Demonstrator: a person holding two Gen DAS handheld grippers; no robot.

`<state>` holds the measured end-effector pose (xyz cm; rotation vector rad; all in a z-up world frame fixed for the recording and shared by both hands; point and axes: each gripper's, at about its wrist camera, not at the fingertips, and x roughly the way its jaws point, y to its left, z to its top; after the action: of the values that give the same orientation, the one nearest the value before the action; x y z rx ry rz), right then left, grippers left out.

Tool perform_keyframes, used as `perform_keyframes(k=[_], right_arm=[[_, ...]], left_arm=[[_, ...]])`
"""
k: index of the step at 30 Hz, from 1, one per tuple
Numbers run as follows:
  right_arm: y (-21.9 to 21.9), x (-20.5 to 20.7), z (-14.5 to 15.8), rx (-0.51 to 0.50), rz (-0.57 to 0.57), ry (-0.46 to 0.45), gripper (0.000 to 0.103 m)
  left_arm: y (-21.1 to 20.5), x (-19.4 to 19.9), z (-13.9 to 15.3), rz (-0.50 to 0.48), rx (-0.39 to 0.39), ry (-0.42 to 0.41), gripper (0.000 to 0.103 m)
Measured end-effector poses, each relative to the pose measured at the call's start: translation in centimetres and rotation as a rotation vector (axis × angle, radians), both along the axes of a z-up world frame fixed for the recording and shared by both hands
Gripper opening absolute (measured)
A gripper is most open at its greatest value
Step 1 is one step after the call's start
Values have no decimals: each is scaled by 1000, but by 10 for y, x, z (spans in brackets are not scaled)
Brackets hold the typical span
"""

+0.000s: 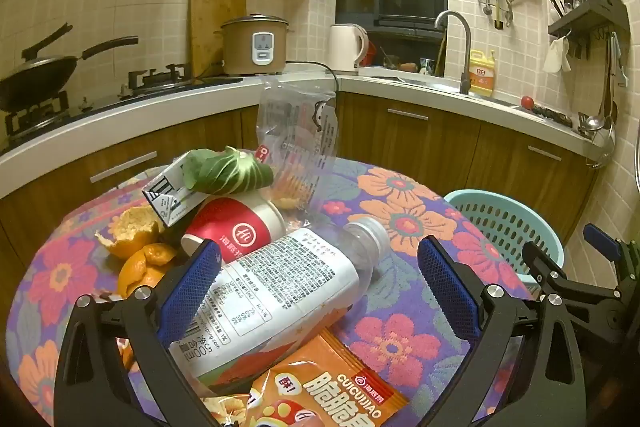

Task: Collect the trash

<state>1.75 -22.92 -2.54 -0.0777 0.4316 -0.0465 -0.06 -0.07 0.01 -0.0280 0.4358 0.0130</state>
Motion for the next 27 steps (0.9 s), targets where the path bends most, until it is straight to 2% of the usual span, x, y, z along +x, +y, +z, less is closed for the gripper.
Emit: perform_keyframes(k=[27], right_arm=[[1,-2,0,8,13,-1,96]], left_arm=[[0,0,0,0,-13,6,96]])
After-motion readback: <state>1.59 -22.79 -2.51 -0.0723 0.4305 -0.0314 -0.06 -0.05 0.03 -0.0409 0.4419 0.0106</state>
